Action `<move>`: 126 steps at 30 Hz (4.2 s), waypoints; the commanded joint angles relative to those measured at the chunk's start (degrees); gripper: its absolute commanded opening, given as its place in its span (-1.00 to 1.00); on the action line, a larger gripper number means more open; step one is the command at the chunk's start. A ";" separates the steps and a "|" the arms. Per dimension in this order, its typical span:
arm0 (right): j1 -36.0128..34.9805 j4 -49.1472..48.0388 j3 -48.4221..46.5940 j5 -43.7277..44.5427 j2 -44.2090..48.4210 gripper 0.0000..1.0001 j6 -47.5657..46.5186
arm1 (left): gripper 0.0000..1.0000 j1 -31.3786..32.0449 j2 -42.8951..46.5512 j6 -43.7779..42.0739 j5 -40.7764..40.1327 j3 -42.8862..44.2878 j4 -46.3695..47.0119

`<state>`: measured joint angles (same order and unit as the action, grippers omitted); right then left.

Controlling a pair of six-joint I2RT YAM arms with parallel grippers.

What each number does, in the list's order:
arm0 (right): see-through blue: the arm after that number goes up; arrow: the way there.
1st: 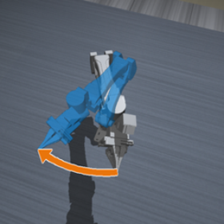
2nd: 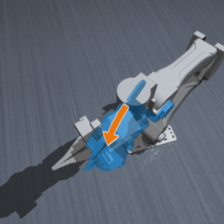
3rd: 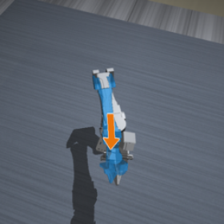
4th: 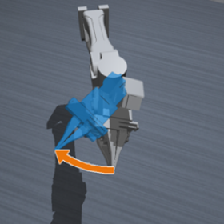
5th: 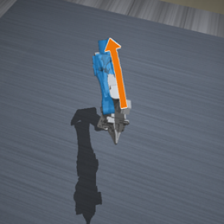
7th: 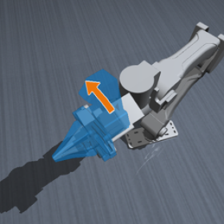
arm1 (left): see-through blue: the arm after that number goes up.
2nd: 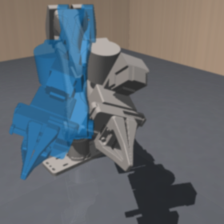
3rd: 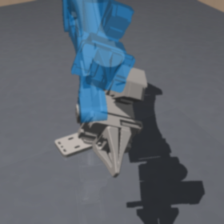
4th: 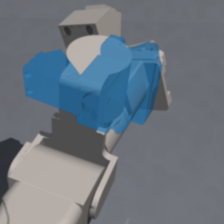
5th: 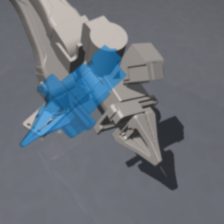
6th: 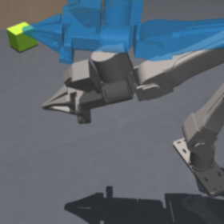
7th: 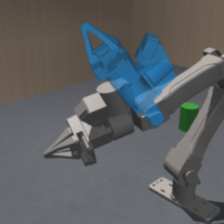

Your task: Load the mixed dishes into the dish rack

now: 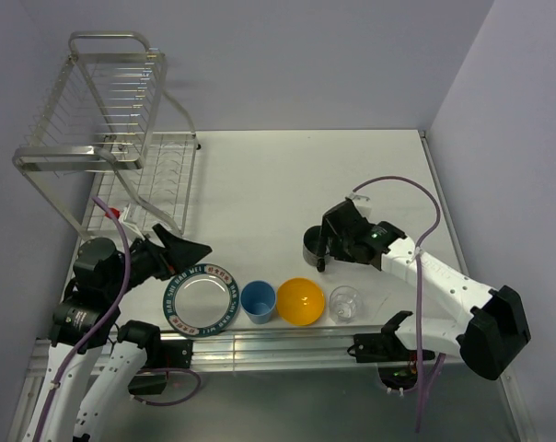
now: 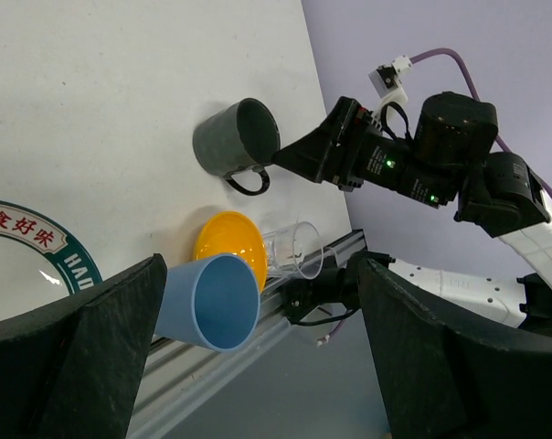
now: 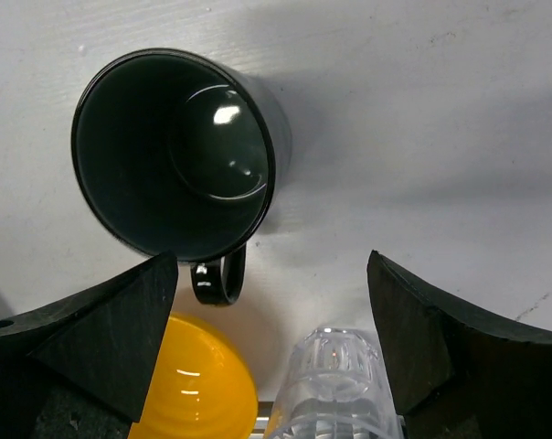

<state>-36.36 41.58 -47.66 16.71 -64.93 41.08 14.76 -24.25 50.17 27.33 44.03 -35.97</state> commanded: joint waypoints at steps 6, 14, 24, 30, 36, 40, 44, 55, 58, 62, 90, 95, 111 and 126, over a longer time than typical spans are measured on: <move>3.92 -7.21 -0.51 -1.15 -3.71 0.82 -0.73 | 0.83 0.09 -0.27 -2.80 1.93 0.53 -0.86; 6.56 -10.47 0.64 -3.35 -6.53 0.77 -1.97 | 0.79 0.09 -2.20 -3.41 2.90 1.06 -0.42; 6.56 -13.37 1.96 -5.55 -7.40 0.67 -2.41 | 0.69 0.09 -5.45 -4.20 3.52 1.23 0.19; 6.56 -15.13 2.30 -6.16 -10.04 0.27 -2.50 | 0.57 0.44 -8.53 -4.73 1.86 1.93 -0.51; 6.56 -17.59 3.01 -5.90 -11.89 -0.27 -3.37 | 0.50 6.04 -13.62 -2.46 -5.60 4.83 -0.60; 6.21 -17.33 1.70 -4.94 -12.77 -0.39 -4.25 | 0.48 12.82 -16.70 0.45 -12.64 7.55 0.54; 5.69 -16.01 0.20 -3.27 -12.86 -0.44 -4.61 | 0.49 21.25 -21.35 2.91 -19.84 9.93 1.95; 4.37 -13.90 -2.61 -0.28 -13.30 -1.00 -6.10 | 0.56 36.12 -35.59 7.04 -35.59 17.49 2.04; 2.70 -12.15 -4.81 2.00 -13.47 -1.00 -5.75 | 0.57 36.74 -38.67 7.75 -37.61 19.68 1.60; -0.11 -9.42 -9.01 4.47 -13.65 -1.00 -5.22 | 0.56 38.23 -42.89 8.18 -39.89 23.29 0.90; -22.00 4.03 -24.14 18.44 -8.90 -1.00 3.83 | 0.09 39.46 -51.42 9.68 -40.96 22.86 3.88; -23.67 4.12 -24.67 19.67 -6.97 -1.00 3.92 | 0.11 39.46 -51.51 9.42 -41.75 22.50 3.36; -25.96 6.14 -25.99 19.33 -3.63 -0.73 2.34 | -1.00 38.06 -51.08 5.56 -38.84 21.45 9.06; -25.87 3.36 -24.25 8.64 5.24 0.94 4.09 | -1.00 30.77 -35.26 -5.52 -32.62 10.47 24.97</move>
<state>-62.00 48.49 -72.60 30.26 -63.11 43.27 47.13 -63.81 47.29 -8.95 55.11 -22.55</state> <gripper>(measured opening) 0.971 0.103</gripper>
